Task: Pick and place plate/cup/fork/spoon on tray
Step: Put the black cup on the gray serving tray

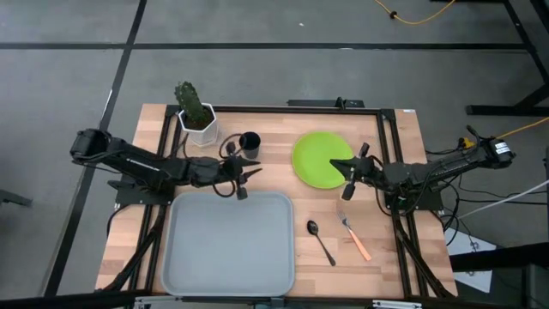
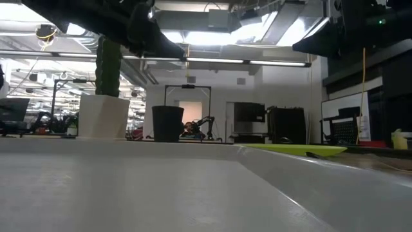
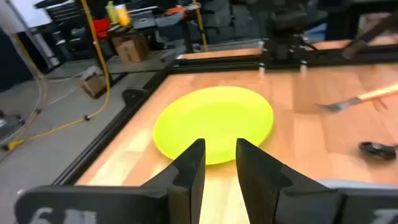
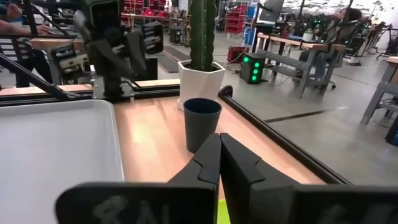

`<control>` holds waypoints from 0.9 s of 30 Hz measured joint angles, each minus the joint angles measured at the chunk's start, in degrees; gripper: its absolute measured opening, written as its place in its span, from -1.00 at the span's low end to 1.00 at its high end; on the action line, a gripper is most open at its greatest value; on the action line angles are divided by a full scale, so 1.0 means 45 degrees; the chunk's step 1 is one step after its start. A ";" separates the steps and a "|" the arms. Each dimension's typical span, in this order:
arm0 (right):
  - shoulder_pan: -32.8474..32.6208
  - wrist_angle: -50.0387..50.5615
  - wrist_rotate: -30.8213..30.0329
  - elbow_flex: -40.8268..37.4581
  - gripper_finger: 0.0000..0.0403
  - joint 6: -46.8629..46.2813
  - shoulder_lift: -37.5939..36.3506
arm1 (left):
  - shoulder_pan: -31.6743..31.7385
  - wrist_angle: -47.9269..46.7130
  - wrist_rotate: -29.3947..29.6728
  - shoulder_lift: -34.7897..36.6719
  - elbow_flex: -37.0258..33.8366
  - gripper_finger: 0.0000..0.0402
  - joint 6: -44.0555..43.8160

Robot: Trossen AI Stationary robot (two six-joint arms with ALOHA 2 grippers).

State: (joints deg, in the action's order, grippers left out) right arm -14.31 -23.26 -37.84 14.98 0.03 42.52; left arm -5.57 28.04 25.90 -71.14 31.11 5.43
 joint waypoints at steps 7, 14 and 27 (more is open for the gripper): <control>0.0000 0.0014 0.0791 0.0000 -0.94 -0.0005 0.0000 | -0.0024 -0.0185 0.0334 -0.0275 0.0000 -0.59 0.1585; 0.0000 0.0093 0.1340 0.0000 -0.94 0.0010 0.0000 | 0.0725 -0.0114 -0.0392 -0.0159 0.0000 -0.59 -0.0788; 0.0000 0.0483 0.1340 0.0000 -0.94 -0.0277 -0.0005 | 0.2961 -0.6217 -0.2414 -0.0207 0.3036 -0.40 -0.2091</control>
State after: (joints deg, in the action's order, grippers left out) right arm -14.31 -21.09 -31.81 14.98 -1.21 42.50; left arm 7.75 0.06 15.04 -72.07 44.78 -3.98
